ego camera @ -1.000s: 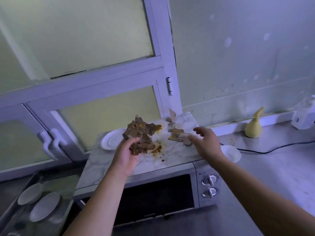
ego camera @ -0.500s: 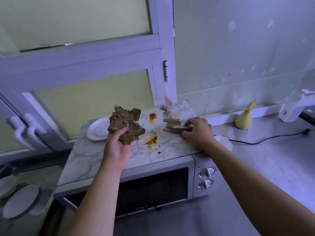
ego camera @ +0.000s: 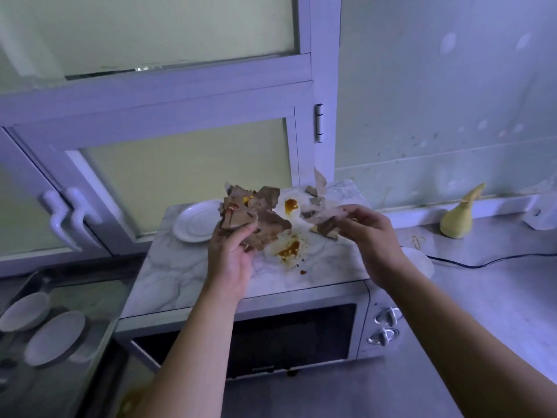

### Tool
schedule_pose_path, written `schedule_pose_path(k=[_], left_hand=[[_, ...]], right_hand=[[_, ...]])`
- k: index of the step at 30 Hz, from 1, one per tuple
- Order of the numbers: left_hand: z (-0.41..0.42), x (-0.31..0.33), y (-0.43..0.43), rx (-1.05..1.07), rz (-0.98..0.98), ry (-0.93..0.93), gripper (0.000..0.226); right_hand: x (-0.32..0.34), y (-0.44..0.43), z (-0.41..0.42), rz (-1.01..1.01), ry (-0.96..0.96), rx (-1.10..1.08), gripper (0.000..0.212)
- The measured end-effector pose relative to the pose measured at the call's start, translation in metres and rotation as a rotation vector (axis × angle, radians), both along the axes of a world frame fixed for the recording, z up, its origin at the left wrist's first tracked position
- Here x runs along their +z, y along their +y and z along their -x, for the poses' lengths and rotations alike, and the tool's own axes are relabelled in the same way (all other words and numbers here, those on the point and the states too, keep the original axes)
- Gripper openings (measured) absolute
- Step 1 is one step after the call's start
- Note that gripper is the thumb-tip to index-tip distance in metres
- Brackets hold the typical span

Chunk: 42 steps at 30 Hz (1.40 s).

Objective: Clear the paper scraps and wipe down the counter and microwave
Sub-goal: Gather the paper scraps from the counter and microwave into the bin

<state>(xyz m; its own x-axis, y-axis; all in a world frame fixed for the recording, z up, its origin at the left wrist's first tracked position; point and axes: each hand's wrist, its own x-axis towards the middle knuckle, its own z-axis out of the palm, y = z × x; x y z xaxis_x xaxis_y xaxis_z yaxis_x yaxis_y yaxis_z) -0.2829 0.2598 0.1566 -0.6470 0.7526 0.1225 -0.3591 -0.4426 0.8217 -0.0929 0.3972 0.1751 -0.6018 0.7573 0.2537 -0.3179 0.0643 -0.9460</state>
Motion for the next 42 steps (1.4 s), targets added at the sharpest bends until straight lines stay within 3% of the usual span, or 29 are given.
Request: schedule_pose_path(k=[3,5,8,15,20,22,24,28,31,34,38,42], left_hand=[[-0.003,0.003,0.002,0.075,0.038,-0.045,0.043],[-0.003,0.002,0.004,0.084,0.048,-0.039,0.045],[-0.003,-0.001,0.005,0.057,0.056,-0.023,0.047],[0.001,-0.003,0.003,-0.019,0.023,-0.025,0.035],[0.000,0.000,0.003,0.007,0.057,-0.124,0.054],[0.002,-0.002,0.003,0.042,0.066,-0.123,0.042],[0.002,-0.002,0.002,0.056,0.072,-0.123,0.038],[0.003,0.001,-0.002,0.062,0.054,-0.230,0.047],[0.004,0.001,-0.003,0.023,0.005,-0.311,0.059],[0.005,0.002,-0.003,-0.029,-0.052,-0.325,0.046],[0.007,0.000,-0.002,-0.061,-0.056,-0.276,0.037],[0.007,-0.001,-0.002,-0.063,-0.041,-0.246,0.046]], right_hand=[[0.017,-0.033,0.028,-0.065,0.025,0.137,0.007],[0.028,-0.045,0.051,-0.087,-0.002,0.096,0.002],[0.037,-0.048,0.076,-0.222,-0.130,-0.016,0.020],[0.041,-0.038,0.092,-0.399,-0.313,-0.103,0.011],[0.044,-0.035,0.093,-0.537,-0.457,-0.154,0.014],[0.042,-0.038,0.091,-0.583,-0.458,-0.143,0.014],[0.036,-0.040,0.085,-0.567,-0.380,-0.143,0.018],[0.024,-0.010,0.051,-0.300,-0.246,-0.322,0.014],[0.009,0.040,0.024,-0.240,-0.568,-0.444,0.028],[-0.008,0.066,0.014,-0.327,-0.936,-0.312,0.062],[-0.018,0.074,0.025,-0.549,-1.104,-0.228,0.079],[-0.022,0.078,0.039,-0.648,-1.180,-0.239,0.065]])
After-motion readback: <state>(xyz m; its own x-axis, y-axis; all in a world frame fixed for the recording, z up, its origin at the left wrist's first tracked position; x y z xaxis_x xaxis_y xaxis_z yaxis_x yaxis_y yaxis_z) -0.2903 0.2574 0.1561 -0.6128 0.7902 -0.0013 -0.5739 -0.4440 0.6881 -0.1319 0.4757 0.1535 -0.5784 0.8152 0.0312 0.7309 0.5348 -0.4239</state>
